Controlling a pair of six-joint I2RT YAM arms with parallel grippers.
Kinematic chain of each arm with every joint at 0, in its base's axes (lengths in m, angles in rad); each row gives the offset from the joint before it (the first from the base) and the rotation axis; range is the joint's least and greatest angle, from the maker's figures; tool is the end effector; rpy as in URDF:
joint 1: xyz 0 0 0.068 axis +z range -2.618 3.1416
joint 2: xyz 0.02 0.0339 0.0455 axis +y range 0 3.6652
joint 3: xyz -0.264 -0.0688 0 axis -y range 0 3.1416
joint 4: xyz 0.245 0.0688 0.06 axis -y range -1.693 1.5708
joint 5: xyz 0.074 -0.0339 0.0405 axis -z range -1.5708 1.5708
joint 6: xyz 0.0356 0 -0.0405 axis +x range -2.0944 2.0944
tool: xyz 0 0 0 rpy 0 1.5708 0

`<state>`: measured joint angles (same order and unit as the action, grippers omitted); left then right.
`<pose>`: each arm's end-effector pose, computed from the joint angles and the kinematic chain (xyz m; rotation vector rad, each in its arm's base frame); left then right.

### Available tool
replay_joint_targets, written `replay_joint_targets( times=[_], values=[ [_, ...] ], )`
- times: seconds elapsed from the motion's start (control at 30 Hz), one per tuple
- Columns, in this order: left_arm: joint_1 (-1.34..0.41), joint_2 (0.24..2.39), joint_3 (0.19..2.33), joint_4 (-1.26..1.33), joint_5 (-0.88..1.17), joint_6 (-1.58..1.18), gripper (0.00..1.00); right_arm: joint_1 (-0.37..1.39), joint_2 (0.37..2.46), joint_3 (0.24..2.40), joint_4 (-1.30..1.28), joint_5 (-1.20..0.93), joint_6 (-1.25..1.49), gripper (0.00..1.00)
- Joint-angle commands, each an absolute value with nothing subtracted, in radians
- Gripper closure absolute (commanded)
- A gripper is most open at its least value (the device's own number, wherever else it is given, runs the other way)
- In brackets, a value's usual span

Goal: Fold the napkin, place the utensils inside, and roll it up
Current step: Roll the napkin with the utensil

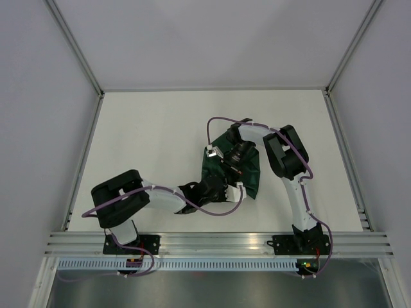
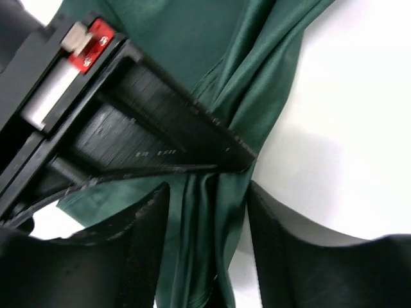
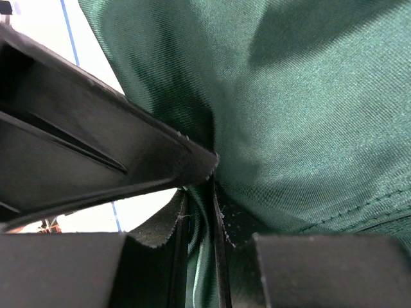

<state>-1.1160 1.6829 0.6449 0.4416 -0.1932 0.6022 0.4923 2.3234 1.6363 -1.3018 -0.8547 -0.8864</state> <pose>0.1449 -0.2807 0.1341 1.5582 1.4899 -0.0880 0.3296 0.2072 0.1082 1.4726 -2.1850 -1.2803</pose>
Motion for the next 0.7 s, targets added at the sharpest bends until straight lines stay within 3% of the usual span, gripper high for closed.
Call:
replay_joint_targets(
  times=[0.0,0.1,0.37,0.43,0.57,0.67],
  values=[
    [-1.111,1.71,0.696,0.348,-0.121,0.552,0.46,0.485,2.385,1.638,-1.189,-0.703,-0.953,0.99],
    [-1.109,1.727,0.718,0.304,-0.106,0.537,0.65,0.486,2.387,1.641,-1.189,-0.703,-0.953,1.0],
    [-1.094,1.75,0.773,0.172,-0.054,0.491,0.88,0.486,2.385,1.638,-1.19,-0.706,-0.954,1.0],
    [-1.082,1.769,0.824,0.117,-0.035,0.465,0.98,0.485,2.382,1.635,-1.187,-0.706,-0.954,1.0],
    [-1.057,1.766,0.859,0.06,0.035,0.431,0.98,0.483,2.365,1.609,-1.164,-0.704,-0.948,1.0],
    [-1.034,1.759,0.88,0.028,0.089,0.405,0.98,0.477,2.339,1.583,-1.131,-0.704,-0.934,0.93]
  ],
)
